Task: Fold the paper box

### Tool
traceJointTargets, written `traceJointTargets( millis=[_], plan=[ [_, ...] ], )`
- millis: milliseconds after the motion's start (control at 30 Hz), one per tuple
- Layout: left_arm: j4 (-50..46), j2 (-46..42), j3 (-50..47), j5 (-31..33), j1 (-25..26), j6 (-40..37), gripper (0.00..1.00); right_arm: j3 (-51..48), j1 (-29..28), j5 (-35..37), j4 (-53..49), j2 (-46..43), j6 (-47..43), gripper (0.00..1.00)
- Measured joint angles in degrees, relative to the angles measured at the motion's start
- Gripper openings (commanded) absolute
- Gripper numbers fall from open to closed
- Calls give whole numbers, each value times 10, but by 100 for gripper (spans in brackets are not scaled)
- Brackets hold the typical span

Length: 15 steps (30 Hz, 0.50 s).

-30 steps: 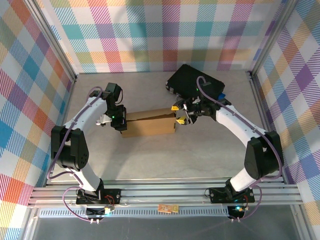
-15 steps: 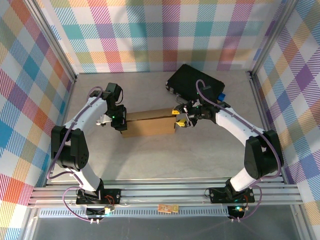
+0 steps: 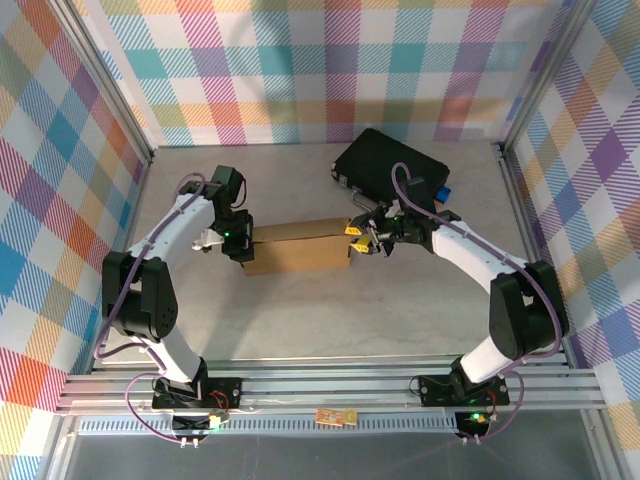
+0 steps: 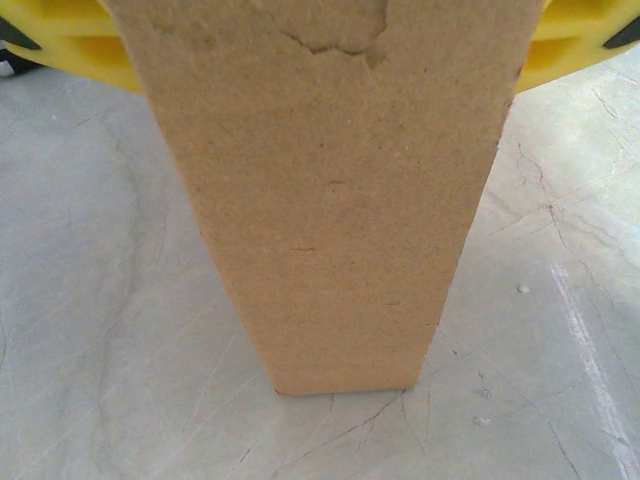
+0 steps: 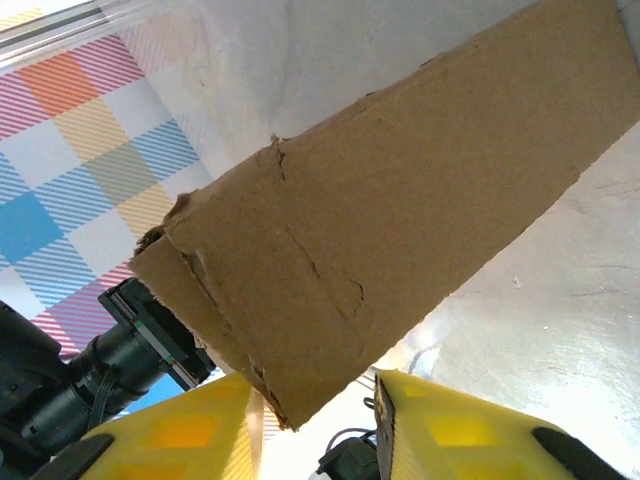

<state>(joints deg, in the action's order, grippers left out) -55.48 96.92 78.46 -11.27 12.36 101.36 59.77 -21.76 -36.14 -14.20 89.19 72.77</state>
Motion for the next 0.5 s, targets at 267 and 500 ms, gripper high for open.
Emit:
traceJointTargets(
  millis=[267,500],
  plan=[
    [-1,0,0,2,0,-5,35,2,1,-3,-6,-6,-6,23],
    [12,-14,-14,5,0,-7,31,48,3,28,-95,-7,-26,41]
  ],
)
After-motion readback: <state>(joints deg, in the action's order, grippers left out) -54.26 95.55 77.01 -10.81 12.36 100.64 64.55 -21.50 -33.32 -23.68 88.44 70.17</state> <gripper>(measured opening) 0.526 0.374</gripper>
